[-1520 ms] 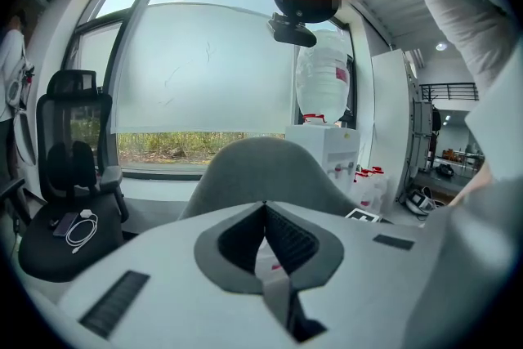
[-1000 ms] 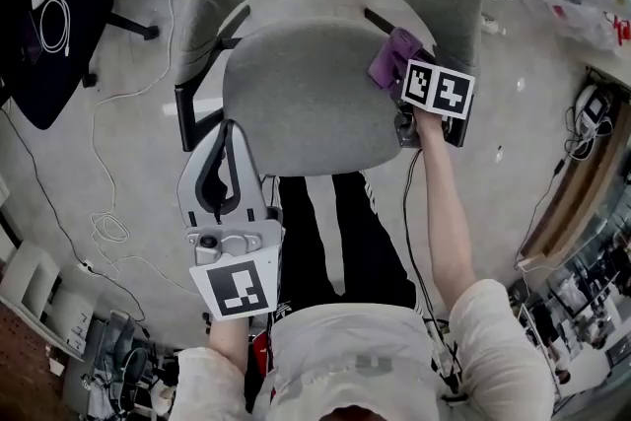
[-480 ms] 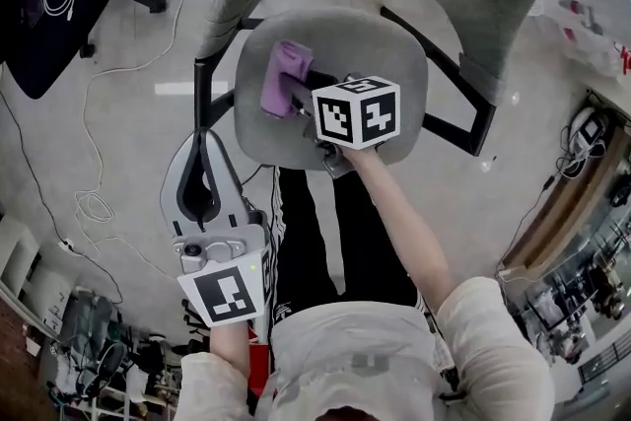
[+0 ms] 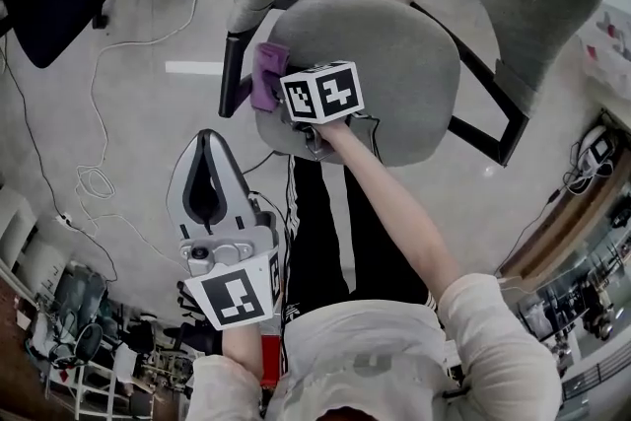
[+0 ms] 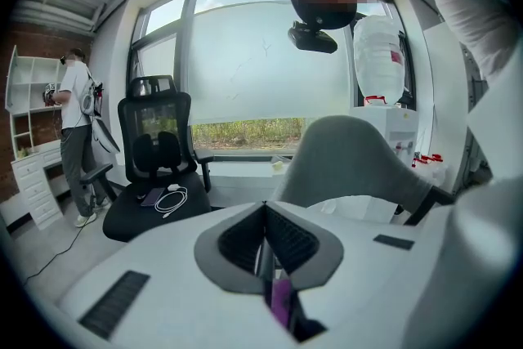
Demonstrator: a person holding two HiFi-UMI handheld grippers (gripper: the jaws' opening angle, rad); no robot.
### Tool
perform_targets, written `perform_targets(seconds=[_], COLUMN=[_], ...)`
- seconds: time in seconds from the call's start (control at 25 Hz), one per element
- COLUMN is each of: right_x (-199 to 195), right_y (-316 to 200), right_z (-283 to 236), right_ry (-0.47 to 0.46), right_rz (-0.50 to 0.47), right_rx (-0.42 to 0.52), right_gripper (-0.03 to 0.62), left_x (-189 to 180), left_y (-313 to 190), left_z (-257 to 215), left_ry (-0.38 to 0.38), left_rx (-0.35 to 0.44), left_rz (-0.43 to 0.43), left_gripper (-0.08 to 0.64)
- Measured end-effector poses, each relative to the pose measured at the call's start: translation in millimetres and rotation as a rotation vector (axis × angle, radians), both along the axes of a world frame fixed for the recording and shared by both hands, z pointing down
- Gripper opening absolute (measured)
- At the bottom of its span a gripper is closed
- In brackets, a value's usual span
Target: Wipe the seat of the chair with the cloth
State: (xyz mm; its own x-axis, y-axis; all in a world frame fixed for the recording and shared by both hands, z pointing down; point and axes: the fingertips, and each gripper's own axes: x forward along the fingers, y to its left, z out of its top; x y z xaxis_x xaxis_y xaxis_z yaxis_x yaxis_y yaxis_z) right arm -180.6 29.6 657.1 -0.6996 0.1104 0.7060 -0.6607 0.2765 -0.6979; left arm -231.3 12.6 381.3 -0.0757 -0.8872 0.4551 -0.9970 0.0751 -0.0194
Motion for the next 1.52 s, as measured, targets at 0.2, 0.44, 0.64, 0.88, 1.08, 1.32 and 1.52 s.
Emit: perform_targets(seconds=[0.2, 0.44, 0.64, 0.88, 1.08, 1.32, 1.52], right_x=[3.8, 46.0, 125.0, 210.2, 262.7, 316.0, 351.7], right_y=[2.4, -0.6, -3.8, -1.5, 0.6, 6.5, 9.0], right_z=[1.4, -0.1, 3.4, 2.9, 2.6, -3.2, -7.6], right_ry=[0.023, 0.075, 0.192, 0.342, 0.447, 0.595, 0.718], right_rz=[0.006, 0.025, 0.086, 0.113, 0.153, 0.145, 0.151], right_rx=[0.001, 0.032, 0.041, 0.041, 0.038, 0.042, 0.048], right_gripper=[0.087, 0.087, 0.087, 0.087, 0.087, 0.087, 0.087], left_x=[-0.1, 18.0, 37.1, 66.1, 90.4, 111.5, 115.8], left_y=[2.7, -13.2, -29.8, -50.1, -61.1, -68.8, -67.0], left_z=[0.9, -12.4, -25.0, -35.6, -38.9, -43.9, -45.5], left_ry=[0.003, 0.006, 0.014, 0.043, 0.055, 0.045, 0.039], left_rx=[-0.004, 0.025, 0.043, 0.051, 0.050, 0.052, 0.052], left_rz=[0.016, 0.081, 0.146, 0.214, 0.269, 0.335, 0.343], left_gripper=[0.012, 0.012, 0.012, 0.012, 0.012, 0.012, 0.012])
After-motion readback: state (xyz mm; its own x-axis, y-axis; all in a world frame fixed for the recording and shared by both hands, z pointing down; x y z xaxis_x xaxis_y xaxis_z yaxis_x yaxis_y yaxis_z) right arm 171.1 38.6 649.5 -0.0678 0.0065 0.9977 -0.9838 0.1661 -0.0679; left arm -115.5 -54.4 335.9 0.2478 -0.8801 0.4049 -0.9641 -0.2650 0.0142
